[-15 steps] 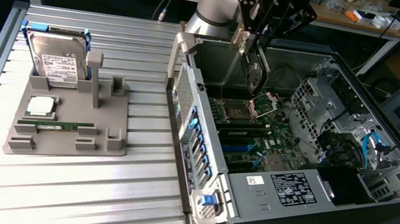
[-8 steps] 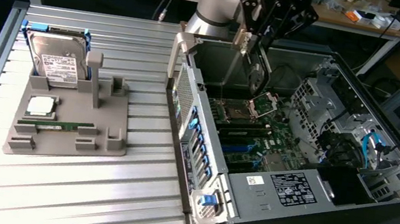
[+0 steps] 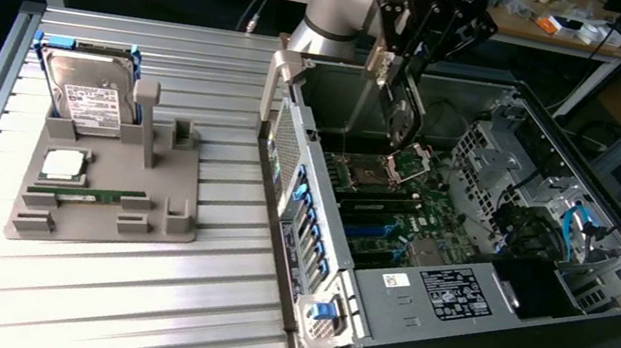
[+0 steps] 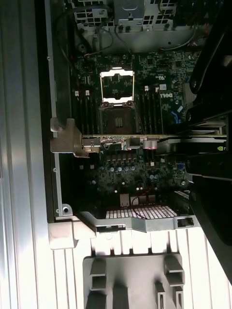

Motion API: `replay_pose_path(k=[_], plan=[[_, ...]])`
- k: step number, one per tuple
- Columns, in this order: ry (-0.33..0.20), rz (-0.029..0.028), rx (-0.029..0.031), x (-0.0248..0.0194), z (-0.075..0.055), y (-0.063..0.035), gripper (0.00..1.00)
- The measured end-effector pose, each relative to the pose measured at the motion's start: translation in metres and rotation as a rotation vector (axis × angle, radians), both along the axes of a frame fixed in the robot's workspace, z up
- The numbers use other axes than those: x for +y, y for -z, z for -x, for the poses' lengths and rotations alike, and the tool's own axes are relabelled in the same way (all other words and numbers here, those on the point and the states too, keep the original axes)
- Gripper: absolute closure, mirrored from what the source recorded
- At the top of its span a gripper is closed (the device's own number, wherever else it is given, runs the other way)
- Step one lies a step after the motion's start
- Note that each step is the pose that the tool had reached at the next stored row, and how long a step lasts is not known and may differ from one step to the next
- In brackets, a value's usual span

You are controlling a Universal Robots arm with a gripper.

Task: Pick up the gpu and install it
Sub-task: 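Pick up the gpu and move the gpu toward the slot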

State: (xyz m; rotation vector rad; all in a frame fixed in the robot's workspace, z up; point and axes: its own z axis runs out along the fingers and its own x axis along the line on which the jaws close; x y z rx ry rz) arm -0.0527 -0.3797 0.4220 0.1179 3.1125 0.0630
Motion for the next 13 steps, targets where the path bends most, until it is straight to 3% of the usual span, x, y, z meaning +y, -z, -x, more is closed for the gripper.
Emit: replay_pose_path(k=[13], plan=[[0.0,0.0,0.0,-0.0004,-0.007,0.0023,0.73]])
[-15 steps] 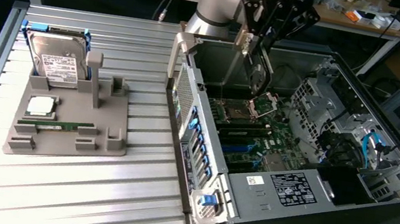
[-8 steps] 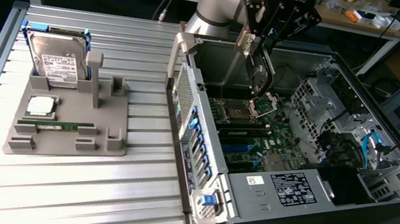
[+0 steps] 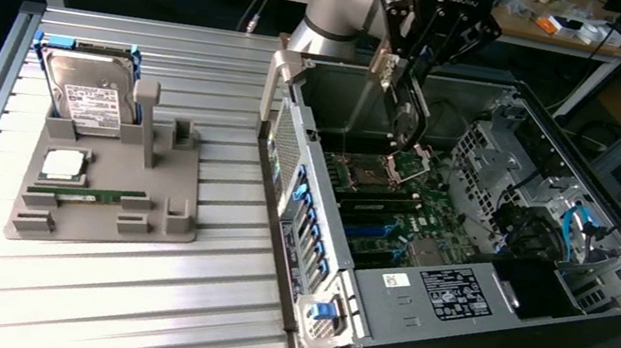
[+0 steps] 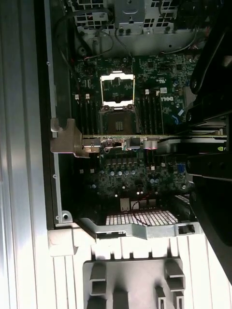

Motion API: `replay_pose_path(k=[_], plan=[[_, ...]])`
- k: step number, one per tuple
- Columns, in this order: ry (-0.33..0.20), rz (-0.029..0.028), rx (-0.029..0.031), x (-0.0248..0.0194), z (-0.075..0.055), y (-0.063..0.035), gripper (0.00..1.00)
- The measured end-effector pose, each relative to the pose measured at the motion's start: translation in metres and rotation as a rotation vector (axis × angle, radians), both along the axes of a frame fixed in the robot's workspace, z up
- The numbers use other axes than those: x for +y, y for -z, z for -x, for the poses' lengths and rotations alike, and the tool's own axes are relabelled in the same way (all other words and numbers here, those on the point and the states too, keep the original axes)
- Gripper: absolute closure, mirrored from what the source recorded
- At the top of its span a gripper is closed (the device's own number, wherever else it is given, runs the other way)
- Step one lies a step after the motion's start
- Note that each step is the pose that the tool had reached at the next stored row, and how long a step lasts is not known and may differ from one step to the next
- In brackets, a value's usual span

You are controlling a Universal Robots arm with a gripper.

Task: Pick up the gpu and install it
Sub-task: 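Pick up the gpu and move the gpu toward the slot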

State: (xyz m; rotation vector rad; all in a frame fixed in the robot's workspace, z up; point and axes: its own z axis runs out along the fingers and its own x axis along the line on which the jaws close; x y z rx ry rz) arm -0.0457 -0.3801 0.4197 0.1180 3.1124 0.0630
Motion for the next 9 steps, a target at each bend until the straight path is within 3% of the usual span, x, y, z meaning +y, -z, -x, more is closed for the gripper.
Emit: replay_pose_path(k=[9], plan=[[0.0,0.0,0.0001,-0.0003,-0.0053,0.0017,0.73]])
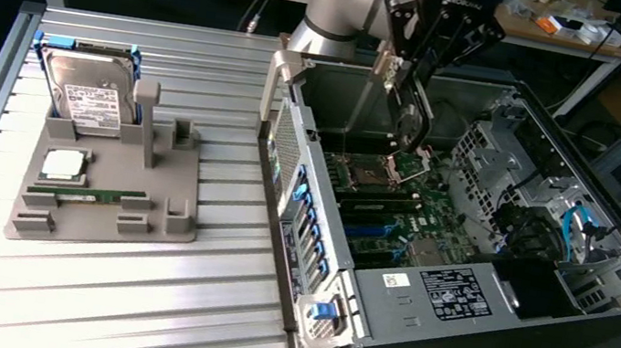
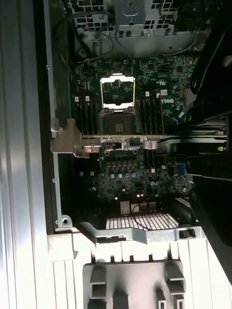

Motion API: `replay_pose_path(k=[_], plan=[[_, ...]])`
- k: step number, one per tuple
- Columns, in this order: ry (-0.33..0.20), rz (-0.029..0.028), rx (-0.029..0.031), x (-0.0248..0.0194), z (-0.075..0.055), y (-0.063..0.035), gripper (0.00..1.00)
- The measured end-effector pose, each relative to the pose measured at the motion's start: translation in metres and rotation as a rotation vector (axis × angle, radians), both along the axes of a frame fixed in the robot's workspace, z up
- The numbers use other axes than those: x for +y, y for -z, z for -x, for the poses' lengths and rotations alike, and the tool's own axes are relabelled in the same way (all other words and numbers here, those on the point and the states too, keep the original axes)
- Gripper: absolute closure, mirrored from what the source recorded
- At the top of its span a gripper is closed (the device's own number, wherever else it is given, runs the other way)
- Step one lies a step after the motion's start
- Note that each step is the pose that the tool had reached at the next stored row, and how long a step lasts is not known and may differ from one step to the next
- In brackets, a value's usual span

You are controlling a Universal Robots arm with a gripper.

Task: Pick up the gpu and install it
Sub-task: 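Pick up the gpu and move the gpu toward the slot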

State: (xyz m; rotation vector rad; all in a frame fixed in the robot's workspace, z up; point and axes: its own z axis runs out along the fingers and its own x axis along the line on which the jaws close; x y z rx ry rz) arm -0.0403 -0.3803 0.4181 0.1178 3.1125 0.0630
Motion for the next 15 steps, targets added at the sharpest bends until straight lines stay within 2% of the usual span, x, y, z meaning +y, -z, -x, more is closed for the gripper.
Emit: replay_pose_path(k=[15], plan=[[0.0,0.0,0.0,-0.0004,-0.0082,0.0028,0.73]])
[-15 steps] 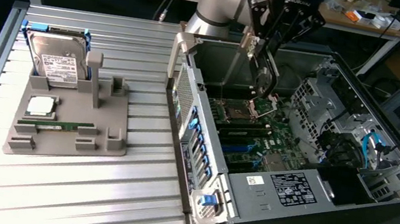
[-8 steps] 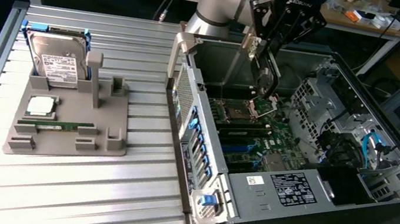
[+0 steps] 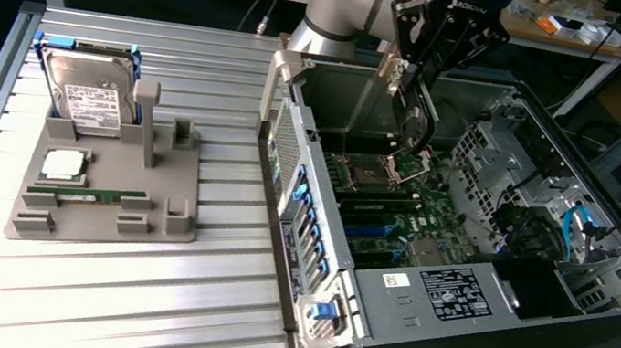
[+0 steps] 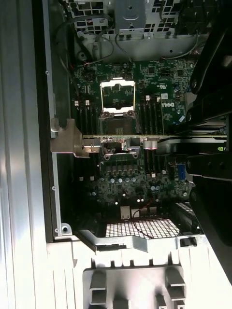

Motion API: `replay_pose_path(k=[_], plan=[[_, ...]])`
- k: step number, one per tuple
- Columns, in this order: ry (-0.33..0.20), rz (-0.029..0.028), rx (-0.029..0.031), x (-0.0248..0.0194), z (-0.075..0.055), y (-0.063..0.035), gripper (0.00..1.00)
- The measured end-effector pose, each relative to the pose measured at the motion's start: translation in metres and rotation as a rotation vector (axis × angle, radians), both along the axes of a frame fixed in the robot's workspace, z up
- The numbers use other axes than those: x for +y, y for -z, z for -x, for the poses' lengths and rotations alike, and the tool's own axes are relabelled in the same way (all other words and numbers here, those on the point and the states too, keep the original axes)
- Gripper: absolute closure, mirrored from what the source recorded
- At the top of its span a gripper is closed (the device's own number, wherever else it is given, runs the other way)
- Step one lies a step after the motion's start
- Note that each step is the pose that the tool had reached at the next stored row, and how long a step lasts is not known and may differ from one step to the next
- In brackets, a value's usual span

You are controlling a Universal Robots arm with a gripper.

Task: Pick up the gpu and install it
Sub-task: 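Pick up the gpu and move the gpu toward the slot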

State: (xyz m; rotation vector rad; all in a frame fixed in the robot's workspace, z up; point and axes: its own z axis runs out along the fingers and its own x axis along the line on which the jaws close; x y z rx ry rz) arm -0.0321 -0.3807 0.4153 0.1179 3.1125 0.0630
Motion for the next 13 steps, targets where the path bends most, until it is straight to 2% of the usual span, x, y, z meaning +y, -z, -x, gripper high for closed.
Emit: replay_pose_path(k=[13], plan=[[0.0,0.0001,0.0001,-0.0003,-0.0072,0.0024,0.73]])
